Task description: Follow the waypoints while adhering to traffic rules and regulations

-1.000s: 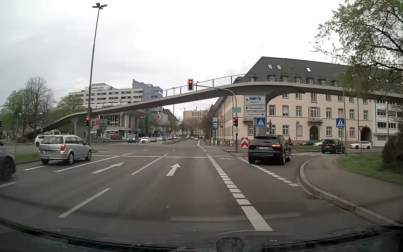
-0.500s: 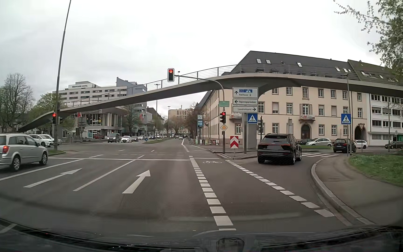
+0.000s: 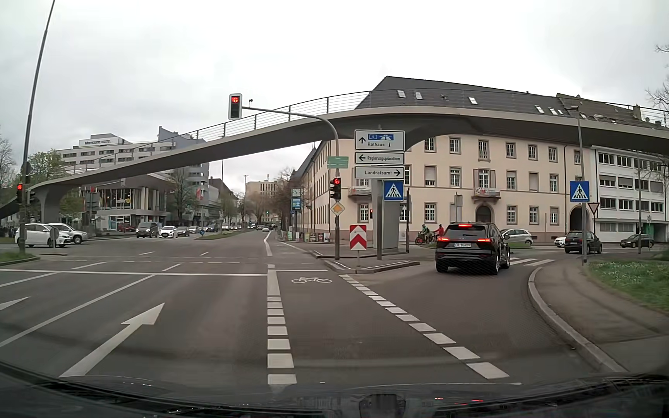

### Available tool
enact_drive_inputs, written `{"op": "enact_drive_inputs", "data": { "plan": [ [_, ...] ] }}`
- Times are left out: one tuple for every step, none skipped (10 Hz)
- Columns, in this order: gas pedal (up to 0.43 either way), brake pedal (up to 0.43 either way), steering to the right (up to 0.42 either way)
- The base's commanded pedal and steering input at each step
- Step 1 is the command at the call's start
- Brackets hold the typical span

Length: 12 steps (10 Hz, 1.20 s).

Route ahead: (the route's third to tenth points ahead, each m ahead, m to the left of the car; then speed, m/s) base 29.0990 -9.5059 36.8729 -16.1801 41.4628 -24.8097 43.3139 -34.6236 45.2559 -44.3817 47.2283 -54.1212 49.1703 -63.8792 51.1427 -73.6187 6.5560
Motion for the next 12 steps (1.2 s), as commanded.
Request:
{"op": "enact_drive_inputs", "data": {
  "plan": [
    [0.0, 0.128, 0.107],
    [0.0, 0.134, 0.111],
    [0.0, 0.134, 0.114],
    [0.0, 0.128, 0.117],
    [0.0, 0.128, 0.121],
    [0.0, 0.122, 0.124],
    [0.0, 0.122, 0.126],
    [0.0, 0.128, 0.128],
    [0.0, 0.116, 0.129],
    [0.0, 0.134, 0.13],
    [0.0, 0.14, 0.131],
    [0.0, 0.14, 0.131]
  ]
}}
